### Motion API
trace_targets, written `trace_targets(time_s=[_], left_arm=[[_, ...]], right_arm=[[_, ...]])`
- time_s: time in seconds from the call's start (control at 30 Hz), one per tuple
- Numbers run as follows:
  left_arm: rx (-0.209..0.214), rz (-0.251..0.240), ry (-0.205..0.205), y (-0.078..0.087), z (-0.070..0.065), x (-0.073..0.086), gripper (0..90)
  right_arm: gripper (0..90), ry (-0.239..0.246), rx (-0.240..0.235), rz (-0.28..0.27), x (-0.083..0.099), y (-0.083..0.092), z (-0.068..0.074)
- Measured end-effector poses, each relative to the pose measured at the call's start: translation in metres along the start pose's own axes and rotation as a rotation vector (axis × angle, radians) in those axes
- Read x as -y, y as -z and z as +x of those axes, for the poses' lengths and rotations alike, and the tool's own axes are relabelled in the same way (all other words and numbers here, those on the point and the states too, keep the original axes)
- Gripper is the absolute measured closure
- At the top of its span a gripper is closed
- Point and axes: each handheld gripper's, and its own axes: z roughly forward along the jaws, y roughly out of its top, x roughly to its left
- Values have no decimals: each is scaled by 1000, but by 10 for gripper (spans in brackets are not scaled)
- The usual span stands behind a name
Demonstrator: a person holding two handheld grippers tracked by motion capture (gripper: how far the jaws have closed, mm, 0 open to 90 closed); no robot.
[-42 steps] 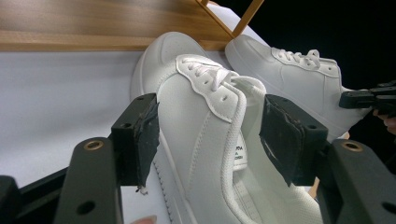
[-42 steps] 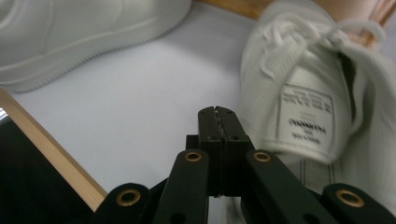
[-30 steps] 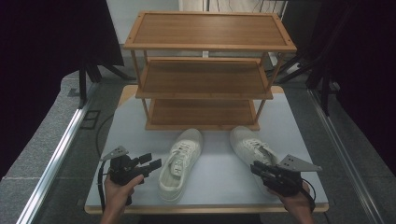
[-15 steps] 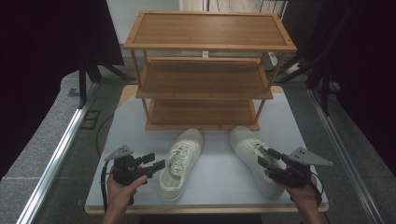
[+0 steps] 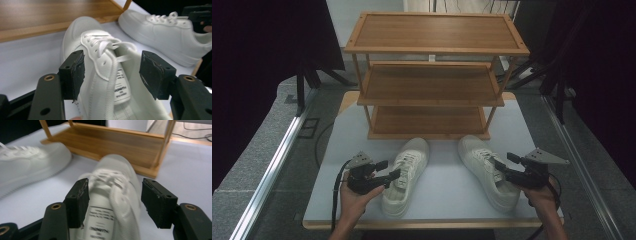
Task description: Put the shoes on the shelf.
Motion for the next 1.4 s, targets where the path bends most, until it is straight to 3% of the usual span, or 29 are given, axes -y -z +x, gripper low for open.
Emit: trace_targets(time_s=[0.13,0.53,0.67,0.8,0.9,1.13,1.27,1.4], left_arm=[[-26,29,-19,-5,1,3,368],[-84,104,-34,-39,9,3,415],[-79,76,-23,-44,11,3,460],[-103,52,-38,-47,10,4,525],[-135,40,-58,-46,6,5,580],[-216,44,-100,-47,-1,6,713],[-237,40,-96,-47,-2,7,764],[-228,24,-77,-45,0,8,794]], right_arm=[[403,18,-34,17,3,-2,0],[449,47,5,147,7,-34,-16],[449,25,8,132,10,-41,-23],[533,59,19,116,11,-46,-19],[612,51,-1,122,11,-46,-20],[732,65,35,139,10,-47,-19],[763,63,39,140,11,-47,-20],[791,65,49,139,11,-47,-19]])
